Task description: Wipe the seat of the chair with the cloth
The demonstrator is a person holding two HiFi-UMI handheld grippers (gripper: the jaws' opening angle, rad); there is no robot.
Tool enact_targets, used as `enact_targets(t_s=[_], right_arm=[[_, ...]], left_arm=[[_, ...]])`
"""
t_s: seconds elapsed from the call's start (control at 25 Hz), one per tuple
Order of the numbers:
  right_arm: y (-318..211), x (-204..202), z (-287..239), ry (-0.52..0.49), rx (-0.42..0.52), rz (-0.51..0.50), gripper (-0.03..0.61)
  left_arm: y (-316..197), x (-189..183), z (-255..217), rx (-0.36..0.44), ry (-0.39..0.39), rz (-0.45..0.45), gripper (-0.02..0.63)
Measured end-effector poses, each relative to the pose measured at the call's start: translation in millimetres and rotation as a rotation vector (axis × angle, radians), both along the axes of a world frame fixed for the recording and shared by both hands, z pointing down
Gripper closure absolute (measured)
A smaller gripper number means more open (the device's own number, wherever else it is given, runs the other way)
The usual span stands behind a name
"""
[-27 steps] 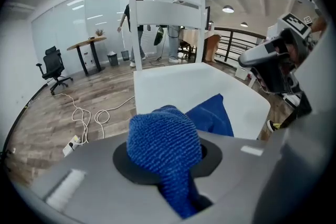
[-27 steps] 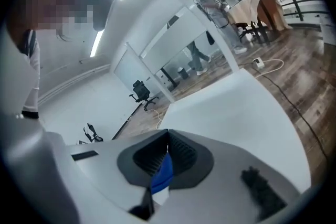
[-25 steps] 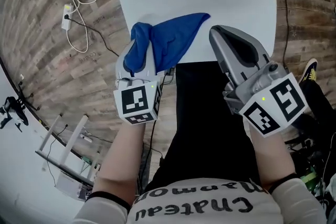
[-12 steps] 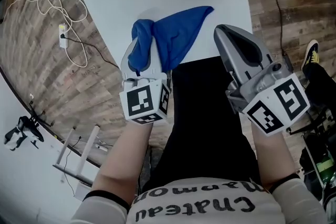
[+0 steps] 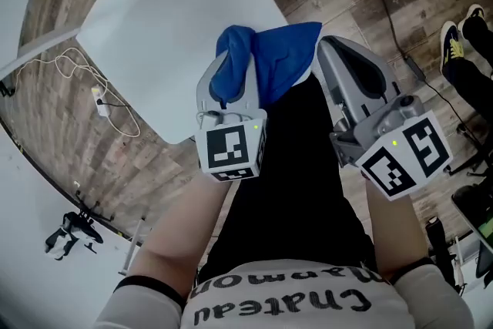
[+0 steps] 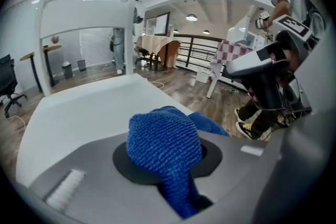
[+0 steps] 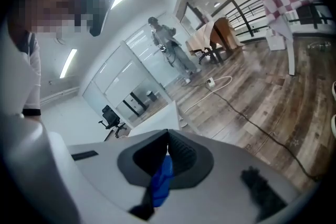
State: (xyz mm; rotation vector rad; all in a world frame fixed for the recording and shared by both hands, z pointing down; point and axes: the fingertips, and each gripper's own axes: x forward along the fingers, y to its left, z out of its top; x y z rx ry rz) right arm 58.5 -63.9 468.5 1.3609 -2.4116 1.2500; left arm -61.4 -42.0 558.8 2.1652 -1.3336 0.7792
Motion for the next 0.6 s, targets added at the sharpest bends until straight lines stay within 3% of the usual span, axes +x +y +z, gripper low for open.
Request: enact_targets(t_s=[0.2,0.4,0.52,0.6], right_arm=[[3,41,-10,0.02,0.013,0.106,0.565],[12,67,-25,0.039,0.033,0.188,0.565],[19,79,-36,0.064,0.048,0.235,0.565],[25,80,-49,0.081,0.054,0.254,0.565]], left_arm=[[-11,58,-3,0.016,-0.001,0.166,0.52],[-11,97,0,-0.003,0.017,0.274,0.52],[-7,118,8,-0.072,0.022,0.355,0.52],[0,129,13,-0.186,0.043,0.402,0.522]])
